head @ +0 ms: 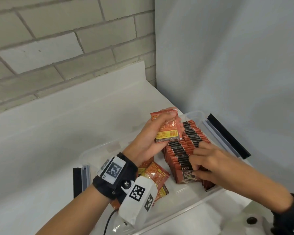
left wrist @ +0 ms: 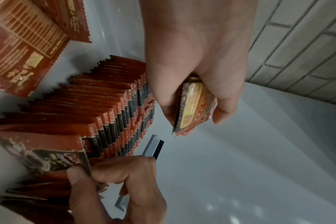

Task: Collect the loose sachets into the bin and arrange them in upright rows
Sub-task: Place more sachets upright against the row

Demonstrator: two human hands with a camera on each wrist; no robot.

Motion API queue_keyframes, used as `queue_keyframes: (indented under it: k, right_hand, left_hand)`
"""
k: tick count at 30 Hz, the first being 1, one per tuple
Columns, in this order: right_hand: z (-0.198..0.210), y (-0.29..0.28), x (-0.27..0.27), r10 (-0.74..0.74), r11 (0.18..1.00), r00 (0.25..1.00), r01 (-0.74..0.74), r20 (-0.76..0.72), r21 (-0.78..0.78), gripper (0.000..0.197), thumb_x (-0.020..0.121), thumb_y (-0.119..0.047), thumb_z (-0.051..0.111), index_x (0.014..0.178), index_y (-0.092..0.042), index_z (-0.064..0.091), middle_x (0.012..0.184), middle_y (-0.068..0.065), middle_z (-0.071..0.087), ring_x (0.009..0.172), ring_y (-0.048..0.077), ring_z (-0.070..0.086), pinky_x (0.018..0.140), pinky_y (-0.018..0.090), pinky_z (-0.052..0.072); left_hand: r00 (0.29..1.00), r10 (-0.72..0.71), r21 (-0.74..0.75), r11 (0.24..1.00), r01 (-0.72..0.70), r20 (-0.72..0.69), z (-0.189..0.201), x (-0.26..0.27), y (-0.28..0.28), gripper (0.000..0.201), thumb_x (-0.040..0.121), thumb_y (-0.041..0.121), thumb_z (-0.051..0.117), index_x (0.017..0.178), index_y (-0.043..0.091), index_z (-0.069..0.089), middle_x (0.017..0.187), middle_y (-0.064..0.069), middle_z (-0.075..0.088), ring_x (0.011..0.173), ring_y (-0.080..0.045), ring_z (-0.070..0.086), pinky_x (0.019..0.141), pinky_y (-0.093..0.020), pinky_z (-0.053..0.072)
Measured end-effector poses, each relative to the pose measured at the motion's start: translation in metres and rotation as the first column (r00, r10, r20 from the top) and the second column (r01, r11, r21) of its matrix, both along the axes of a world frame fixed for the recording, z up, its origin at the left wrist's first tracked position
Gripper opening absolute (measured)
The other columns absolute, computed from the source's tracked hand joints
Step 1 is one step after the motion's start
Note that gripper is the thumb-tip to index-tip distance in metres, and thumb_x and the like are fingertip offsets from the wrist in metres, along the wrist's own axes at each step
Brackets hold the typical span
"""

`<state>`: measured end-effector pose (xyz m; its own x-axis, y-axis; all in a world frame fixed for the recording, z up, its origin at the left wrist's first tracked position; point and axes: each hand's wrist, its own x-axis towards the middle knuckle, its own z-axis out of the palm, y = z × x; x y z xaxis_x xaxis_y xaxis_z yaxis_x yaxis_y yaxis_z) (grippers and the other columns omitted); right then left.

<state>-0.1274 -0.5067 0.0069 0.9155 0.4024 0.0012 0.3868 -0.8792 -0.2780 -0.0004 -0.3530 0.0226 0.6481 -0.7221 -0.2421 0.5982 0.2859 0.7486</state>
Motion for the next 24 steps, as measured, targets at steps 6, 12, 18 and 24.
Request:
queue_keyframes:
  k: [6,12,18,24]
  right_hand:
    - [-0.0063,-0.0042,0.0039,-0.075,0.995,0.988,0.084,-0.137,0.061,0.042,0.084,-0.026,0.069,0.067,-0.032,0.031,0.079,-0.023,0.039,0.087,0.002,0.037,0.071,0.013,0.033]
    - [-0.0061,-0.0037,0.0056,-0.131,0.982,0.96,0.159,-0.246,0.098,0.041,0.086,-0.025,0.068,0.066,-0.031,0.032,0.082,-0.022,0.042,0.094,-0.005,0.035,0.078,0.008,0.03]
    - [-0.0051,-0.0043,0.0059,-0.175,0.971,0.949,0.21,-0.261,0.116,0.04,0.085,-0.023,0.069,0.068,-0.03,0.034,0.084,-0.023,0.043,0.094,-0.007,0.037,0.078,0.008,0.031]
    - [0.0016,-0.0035,0.0028,-0.238,0.92,0.939,0.301,-0.249,0.253,0.036,0.079,-0.028,0.076,0.067,-0.029,0.041,0.079,-0.019,0.05,0.089,-0.008,0.045,0.07,0.008,0.036]
  left_hand:
    - [0.998,-0.038,0.012,0.999,0.039,-0.044,-0.0016,0.0011,0.0023,0.026,0.077,0.015,0.057,0.101,0.006,0.06,0.087,-0.011,0.069,0.08,-0.021,0.066,0.073,-0.026,0.054]
    - [0.998,-0.056,0.025,0.998,0.057,-0.025,-0.0017,0.0008,0.0016,0.029,0.077,0.014,0.057,0.104,0.003,0.059,0.086,-0.01,0.07,0.075,-0.019,0.068,0.069,-0.025,0.055]
    - [0.999,-0.043,0.011,0.999,0.043,-0.007,-0.0038,0.0012,0.0013,0.029,0.074,0.011,0.059,0.103,0.011,0.061,0.088,-0.013,0.07,0.077,-0.02,0.069,0.067,-0.025,0.056]
    - [0.999,-0.047,0.009,0.999,0.046,0.019,-0.0048,0.002,0.0004,0.041,0.074,0.01,0.062,0.115,0.012,0.058,0.09,-0.008,0.068,0.078,-0.017,0.068,0.067,-0.026,0.055]
